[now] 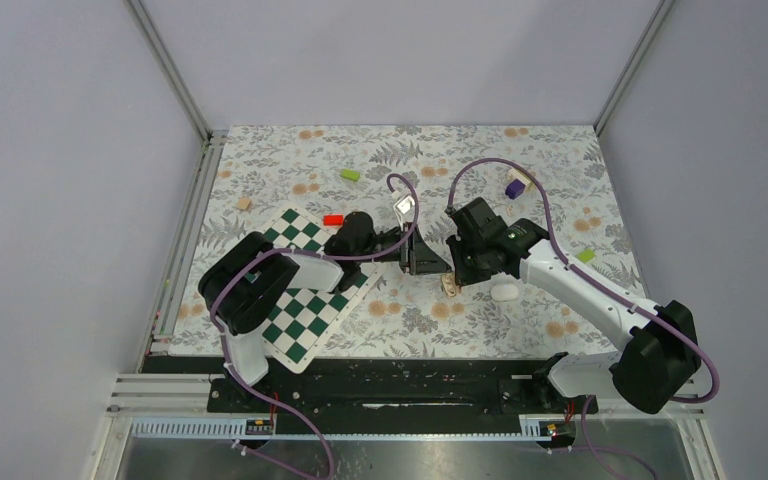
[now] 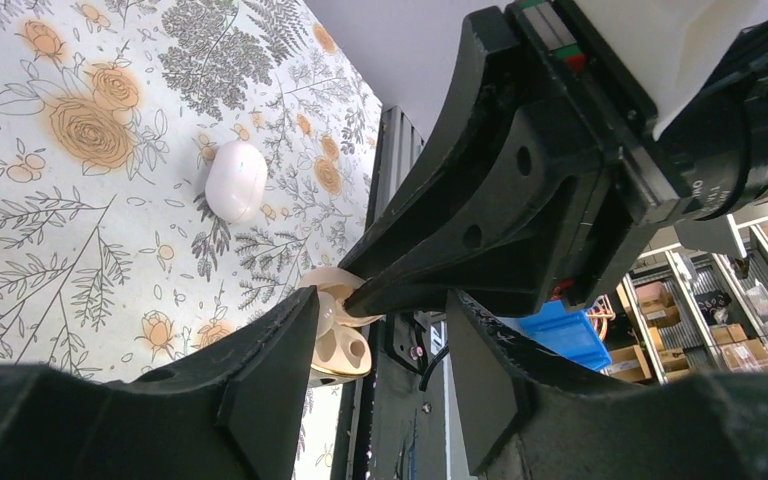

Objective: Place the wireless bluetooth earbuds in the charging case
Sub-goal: Insert the left earbud into the left side groove of the charging case.

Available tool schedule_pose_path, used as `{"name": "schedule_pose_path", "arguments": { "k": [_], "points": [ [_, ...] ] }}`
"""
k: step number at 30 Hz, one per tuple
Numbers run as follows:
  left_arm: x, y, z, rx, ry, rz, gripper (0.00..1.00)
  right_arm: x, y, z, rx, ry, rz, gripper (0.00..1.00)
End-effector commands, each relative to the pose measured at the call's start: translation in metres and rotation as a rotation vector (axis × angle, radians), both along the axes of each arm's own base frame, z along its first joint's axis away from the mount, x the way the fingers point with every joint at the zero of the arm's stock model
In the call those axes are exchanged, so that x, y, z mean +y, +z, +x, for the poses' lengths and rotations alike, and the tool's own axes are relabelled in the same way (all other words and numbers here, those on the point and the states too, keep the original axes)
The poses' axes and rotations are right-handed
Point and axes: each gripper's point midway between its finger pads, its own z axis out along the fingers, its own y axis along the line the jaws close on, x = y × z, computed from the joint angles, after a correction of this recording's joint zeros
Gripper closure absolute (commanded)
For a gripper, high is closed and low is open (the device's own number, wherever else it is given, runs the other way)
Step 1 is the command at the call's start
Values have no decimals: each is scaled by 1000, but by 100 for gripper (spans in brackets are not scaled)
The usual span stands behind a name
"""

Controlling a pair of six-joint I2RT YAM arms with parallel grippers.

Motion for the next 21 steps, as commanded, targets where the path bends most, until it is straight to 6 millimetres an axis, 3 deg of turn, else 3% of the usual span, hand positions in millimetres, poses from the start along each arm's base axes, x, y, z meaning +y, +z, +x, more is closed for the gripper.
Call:
{"name": "schedule_pose_path", "arguments": {
  "k": [1, 21],
  "points": [
    [1, 14, -3, -55, -30, -64, 50, 9, 15, 3, -22, 20, 34, 100],
    [-3, 8, 0, -15, -33, -76, 48, 9, 16, 2, -18, 17, 40, 100]
  ]
}}
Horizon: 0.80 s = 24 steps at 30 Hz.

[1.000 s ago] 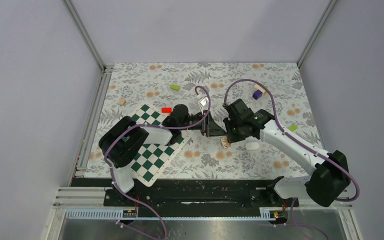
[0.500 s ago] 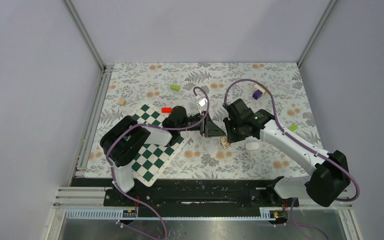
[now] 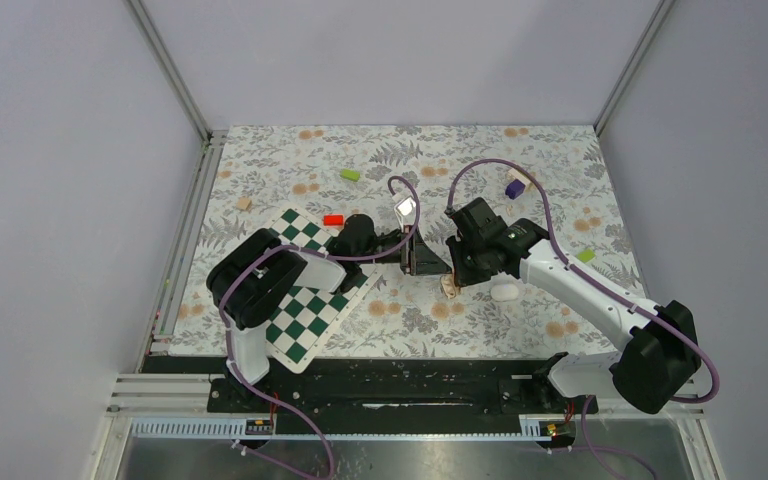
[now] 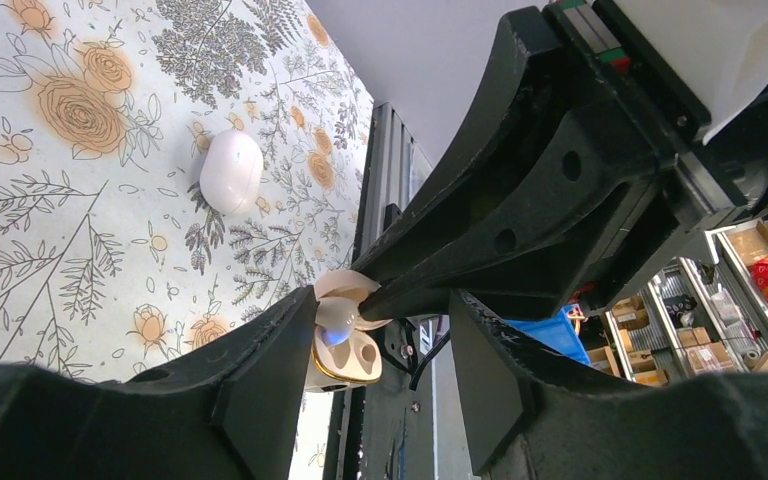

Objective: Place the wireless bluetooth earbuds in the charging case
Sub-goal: Insert the left earbud into the left side groove of the charging case.

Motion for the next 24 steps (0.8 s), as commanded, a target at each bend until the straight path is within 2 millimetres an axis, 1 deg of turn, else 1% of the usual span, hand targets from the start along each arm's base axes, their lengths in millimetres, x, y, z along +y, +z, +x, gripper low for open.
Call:
{"name": "schedule_pose_path", "arguments": {
  "k": [1, 9, 16, 19, 24],
  "points": [
    [-1, 16, 1, -67, -17, -64, 48, 8, 16, 5, -31, 12, 34, 100],
    [-3, 19, 0, -54, -39, -85, 48, 8, 19, 6, -40, 11, 38, 100],
    [-1, 27, -5, -51, -58, -114, 60, 8, 18, 6, -37, 7, 34, 100],
    [0, 29, -6, -55, -57, -118, 60, 8, 18, 5, -36, 7, 33, 100],
    [0, 27, -9, -49, -74, -111, 61, 7, 19, 5, -40, 4, 34, 100]
  ]
}}
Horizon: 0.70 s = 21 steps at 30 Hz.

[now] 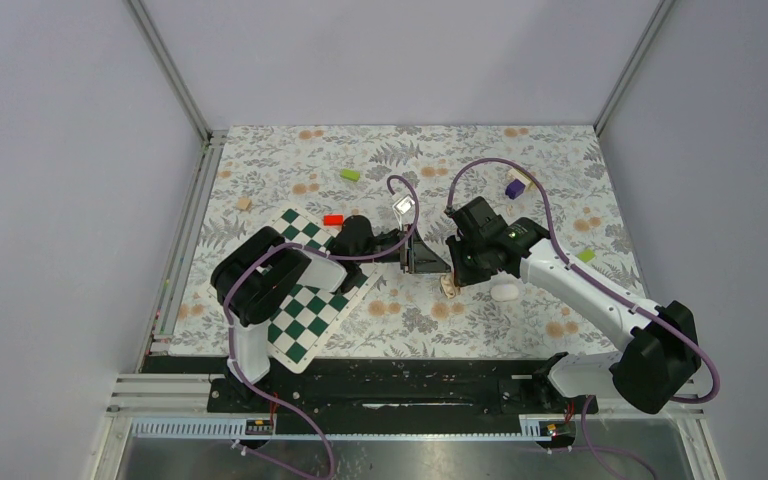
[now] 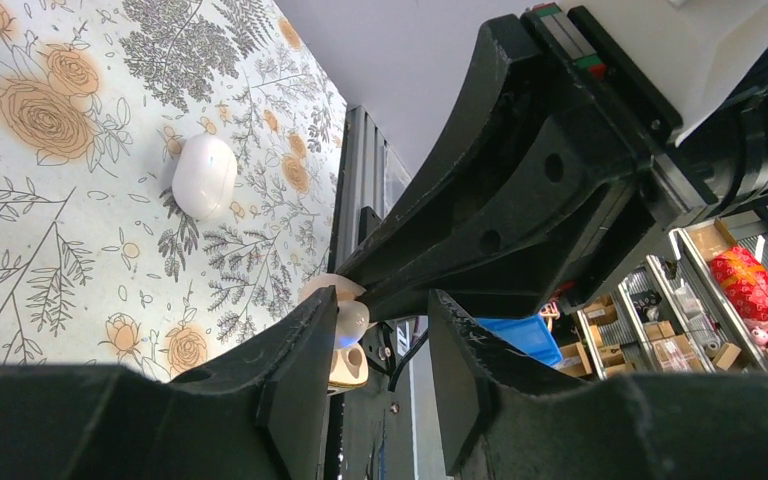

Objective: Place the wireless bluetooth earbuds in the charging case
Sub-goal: Insert the left earbud into the left side groove of the charging case.

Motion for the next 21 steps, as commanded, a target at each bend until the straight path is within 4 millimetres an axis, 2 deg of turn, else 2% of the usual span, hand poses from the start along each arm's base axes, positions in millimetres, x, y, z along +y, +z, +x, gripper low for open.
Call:
{"name": "schedule_pose_path", "arguments": {
  "k": [1, 6, 21],
  "points": [
    [0, 20, -7, -77, -54, -67, 61, 6, 17, 7, -46, -2, 27, 100],
    [1, 20, -12, -69, -70, -68, 66, 5, 17, 7, -44, -2, 24, 100],
    [7, 17, -18, -65, -66, -46, 67, 6, 19, 8, -43, -1, 20, 100]
  ]
}}
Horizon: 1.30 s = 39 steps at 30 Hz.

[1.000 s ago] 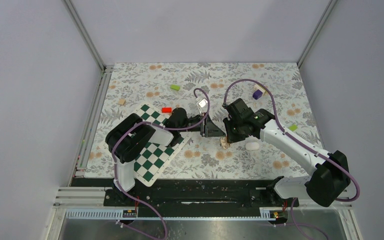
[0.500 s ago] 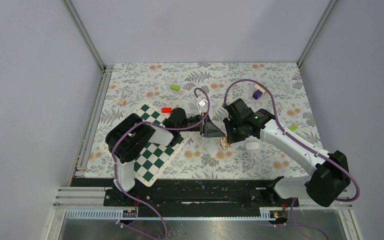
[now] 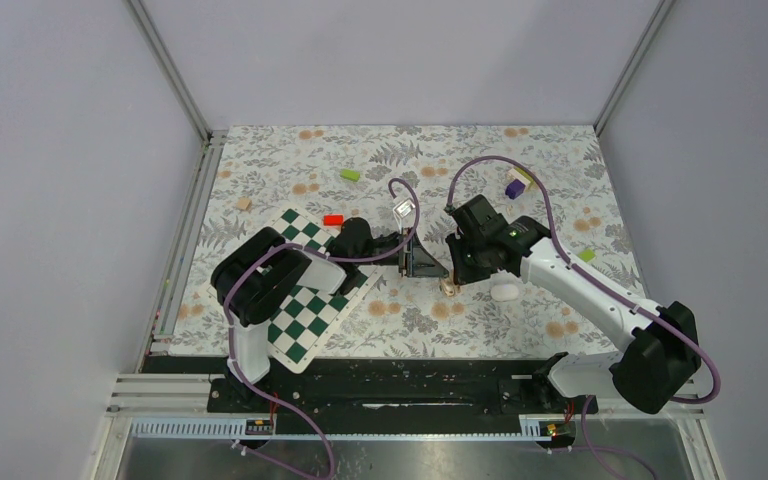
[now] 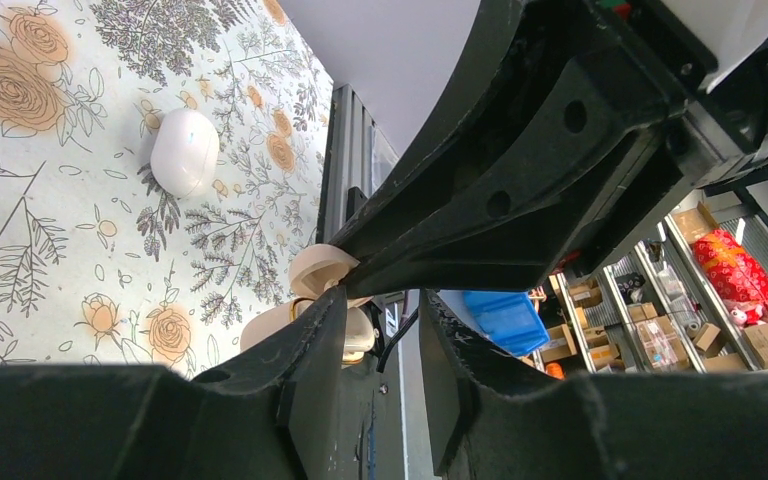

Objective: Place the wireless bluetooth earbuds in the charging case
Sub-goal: Insert the left earbud into the left side groove of the charging case, then adjust the left earbud at the center of the board.

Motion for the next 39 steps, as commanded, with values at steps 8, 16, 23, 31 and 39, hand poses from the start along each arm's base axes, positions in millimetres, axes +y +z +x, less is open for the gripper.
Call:
{"name": "schedule_pose_path", "arguments": {
  "k": [8, 16, 23, 31, 39],
  "points": [
    [4, 22, -6, -93, -8, -43, 67, 7, 14, 6, -29, 3, 21, 100],
    [8, 42, -1, -174, 49, -4, 65, 5, 10, 5, -20, -12, 14, 100],
    [19, 36, 28, -141, 252, 229, 66, -7, 5, 13, -37, -134, -39, 100],
    [42, 4, 47, 126, 460, 497, 62, -16, -7, 28, -55, -470, -45, 100],
    [30, -26, 27, 329, 374, 479, 60, -1, -12, 41, -54, -559, 24, 100]
  ]
}}
